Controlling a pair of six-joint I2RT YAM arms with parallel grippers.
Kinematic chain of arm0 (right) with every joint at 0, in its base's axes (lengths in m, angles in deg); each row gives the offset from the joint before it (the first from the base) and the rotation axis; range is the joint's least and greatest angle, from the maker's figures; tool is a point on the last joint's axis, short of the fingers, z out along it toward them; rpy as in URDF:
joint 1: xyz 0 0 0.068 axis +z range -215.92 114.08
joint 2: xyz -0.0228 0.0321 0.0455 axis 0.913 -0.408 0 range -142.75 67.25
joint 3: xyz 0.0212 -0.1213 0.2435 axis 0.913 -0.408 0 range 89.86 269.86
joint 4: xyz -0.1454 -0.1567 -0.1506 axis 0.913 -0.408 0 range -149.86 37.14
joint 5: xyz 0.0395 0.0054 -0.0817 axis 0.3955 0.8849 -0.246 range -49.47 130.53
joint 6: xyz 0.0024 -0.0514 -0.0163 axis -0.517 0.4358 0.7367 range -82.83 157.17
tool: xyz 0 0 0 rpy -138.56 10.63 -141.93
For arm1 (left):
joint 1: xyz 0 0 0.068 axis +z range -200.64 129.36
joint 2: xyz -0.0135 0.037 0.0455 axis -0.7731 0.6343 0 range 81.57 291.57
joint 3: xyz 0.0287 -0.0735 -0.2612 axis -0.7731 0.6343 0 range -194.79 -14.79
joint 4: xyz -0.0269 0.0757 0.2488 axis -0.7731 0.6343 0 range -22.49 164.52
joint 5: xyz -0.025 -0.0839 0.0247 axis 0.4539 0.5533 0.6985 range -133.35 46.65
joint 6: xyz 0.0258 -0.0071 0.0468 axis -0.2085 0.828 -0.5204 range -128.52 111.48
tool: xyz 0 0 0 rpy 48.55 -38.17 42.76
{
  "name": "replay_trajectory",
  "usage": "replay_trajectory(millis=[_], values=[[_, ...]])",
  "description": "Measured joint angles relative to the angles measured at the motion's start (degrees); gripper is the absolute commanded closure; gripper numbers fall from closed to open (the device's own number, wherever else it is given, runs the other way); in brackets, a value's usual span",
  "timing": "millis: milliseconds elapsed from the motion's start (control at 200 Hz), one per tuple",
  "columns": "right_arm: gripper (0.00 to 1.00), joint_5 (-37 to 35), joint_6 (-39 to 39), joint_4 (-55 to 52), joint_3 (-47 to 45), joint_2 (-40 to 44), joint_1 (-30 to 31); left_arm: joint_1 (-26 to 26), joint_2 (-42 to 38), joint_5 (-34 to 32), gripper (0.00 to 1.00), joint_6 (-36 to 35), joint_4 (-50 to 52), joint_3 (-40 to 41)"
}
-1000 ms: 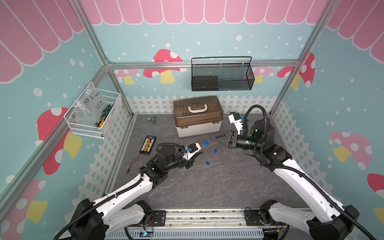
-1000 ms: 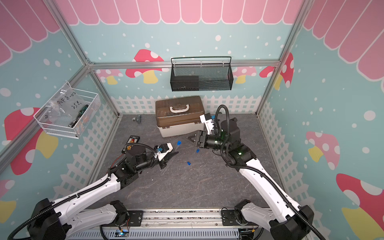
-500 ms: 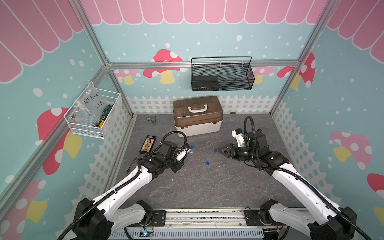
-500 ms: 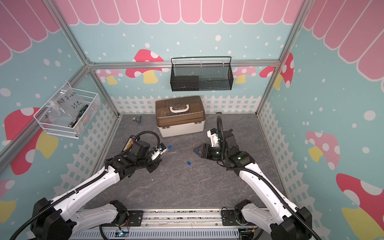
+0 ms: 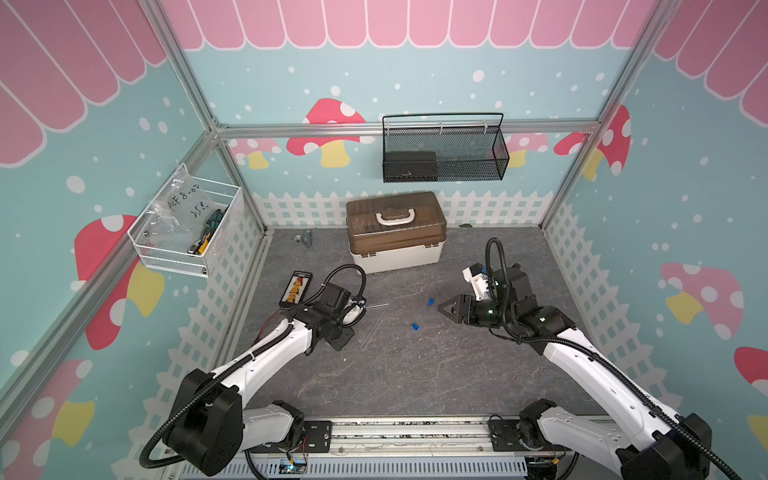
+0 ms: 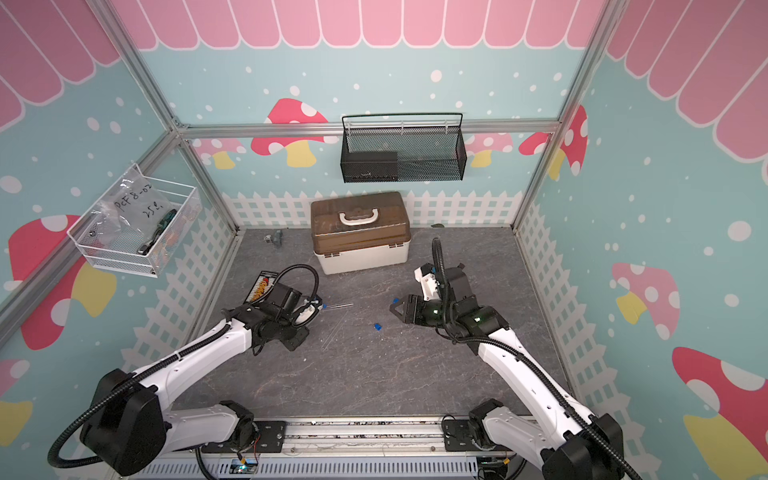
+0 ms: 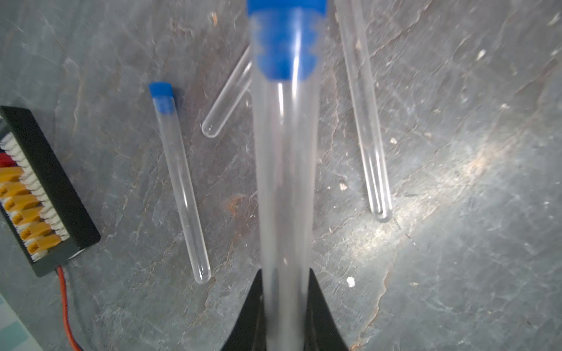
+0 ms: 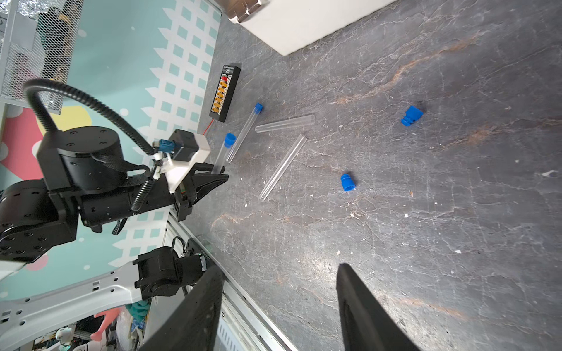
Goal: Insert stoppers into test tubes
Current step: Place the test tube at the center of the board.
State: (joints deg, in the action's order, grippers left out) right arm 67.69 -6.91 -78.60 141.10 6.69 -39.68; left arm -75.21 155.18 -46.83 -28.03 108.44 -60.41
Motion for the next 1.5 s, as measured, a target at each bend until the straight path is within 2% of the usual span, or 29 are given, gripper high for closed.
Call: replay_trajectory(millis=[525, 1121, 1501], values=[[0.41, 0.3, 0.6, 0.0, -0.6, 0.0, 0.0, 0.5, 13.2, -2.8, 0.93, -0.6, 3.0, -0.4], [0.42, 0.9, 0.9, 0.0, -0.7, 0.0, 0.0, 0.5, 15.8, -5.0, 0.73, -0.7, 3.3, -2.2], [0.41, 1.2, 1.0, 0.0, -0.7, 0.0, 0.0, 0.5, 15.8, -5.6, 0.71, -0.7, 3.1, -2.2]])
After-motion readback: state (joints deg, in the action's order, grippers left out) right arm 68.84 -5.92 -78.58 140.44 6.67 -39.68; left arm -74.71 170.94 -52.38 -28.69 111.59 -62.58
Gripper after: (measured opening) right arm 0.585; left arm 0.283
